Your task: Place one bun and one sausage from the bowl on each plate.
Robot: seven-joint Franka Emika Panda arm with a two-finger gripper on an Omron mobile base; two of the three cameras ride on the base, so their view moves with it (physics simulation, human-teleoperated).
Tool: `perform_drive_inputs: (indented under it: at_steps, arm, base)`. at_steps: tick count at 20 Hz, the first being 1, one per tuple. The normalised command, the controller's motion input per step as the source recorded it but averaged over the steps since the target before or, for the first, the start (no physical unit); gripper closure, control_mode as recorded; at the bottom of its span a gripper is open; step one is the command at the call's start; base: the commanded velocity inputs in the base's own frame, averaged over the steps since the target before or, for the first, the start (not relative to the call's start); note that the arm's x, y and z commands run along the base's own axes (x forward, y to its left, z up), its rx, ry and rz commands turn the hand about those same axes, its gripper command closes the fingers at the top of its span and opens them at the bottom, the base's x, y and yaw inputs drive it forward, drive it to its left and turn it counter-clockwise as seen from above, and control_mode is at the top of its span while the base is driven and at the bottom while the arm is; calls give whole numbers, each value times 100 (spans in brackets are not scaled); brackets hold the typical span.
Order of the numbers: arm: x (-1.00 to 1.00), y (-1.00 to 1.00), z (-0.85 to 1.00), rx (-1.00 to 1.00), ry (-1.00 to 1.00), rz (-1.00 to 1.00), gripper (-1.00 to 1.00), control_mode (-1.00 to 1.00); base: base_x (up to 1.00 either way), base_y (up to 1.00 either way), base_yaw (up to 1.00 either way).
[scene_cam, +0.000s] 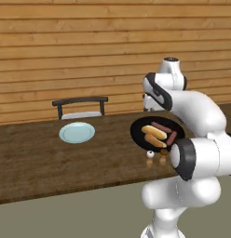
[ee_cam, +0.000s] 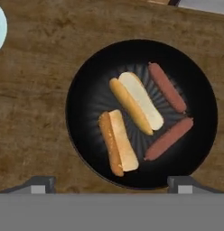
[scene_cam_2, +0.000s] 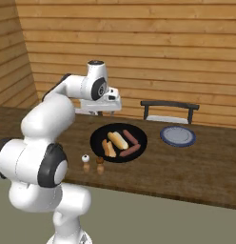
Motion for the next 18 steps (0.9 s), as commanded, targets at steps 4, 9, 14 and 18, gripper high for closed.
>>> perform_drive_inputs:
  at_steps: [4, 9, 14, 18]
  arm:
    - [57, -54, -25, 0, 11, 0, -100, -100]
    - [42, -29, -28, -4, 6, 0, -100, -100]
    - [17, -6, -35, -9, 3, 0, -100, -100]
    - [3, -11, -29, -1, 6, 0, -100, -100]
  base:
    - [0, 0, 0]
    - [0, 0, 0]
    - [0, 0, 0]
    - [0, 0, 0]
